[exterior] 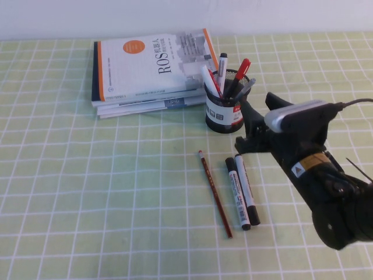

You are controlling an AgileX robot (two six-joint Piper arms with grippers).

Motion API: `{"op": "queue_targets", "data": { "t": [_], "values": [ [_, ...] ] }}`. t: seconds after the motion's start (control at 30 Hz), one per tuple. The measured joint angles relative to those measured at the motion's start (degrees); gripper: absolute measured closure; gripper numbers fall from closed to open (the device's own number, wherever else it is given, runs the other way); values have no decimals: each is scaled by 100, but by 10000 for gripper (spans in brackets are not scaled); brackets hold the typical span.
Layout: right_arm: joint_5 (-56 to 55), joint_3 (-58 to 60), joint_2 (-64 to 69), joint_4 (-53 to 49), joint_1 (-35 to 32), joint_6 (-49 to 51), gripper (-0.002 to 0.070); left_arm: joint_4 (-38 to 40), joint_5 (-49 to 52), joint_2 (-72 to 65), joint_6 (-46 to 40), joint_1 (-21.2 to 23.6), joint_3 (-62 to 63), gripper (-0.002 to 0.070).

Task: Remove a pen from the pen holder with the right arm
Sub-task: 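Take a marker out of the pen holder and lay it on the table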

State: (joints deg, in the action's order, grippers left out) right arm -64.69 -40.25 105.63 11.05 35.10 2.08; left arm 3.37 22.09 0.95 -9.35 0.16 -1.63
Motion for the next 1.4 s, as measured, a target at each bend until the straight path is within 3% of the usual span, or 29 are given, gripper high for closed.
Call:
{"op": "queue_targets", "data": {
  "t": [0.97,1.4],
  "values": [
    [602,-1654,1014,229,-296,0,317,0,0,0,0,0,0,680],
    [835,-1757,1101,207,-296,0,468,0,0,0,0,0,0,680]
  ]
}}
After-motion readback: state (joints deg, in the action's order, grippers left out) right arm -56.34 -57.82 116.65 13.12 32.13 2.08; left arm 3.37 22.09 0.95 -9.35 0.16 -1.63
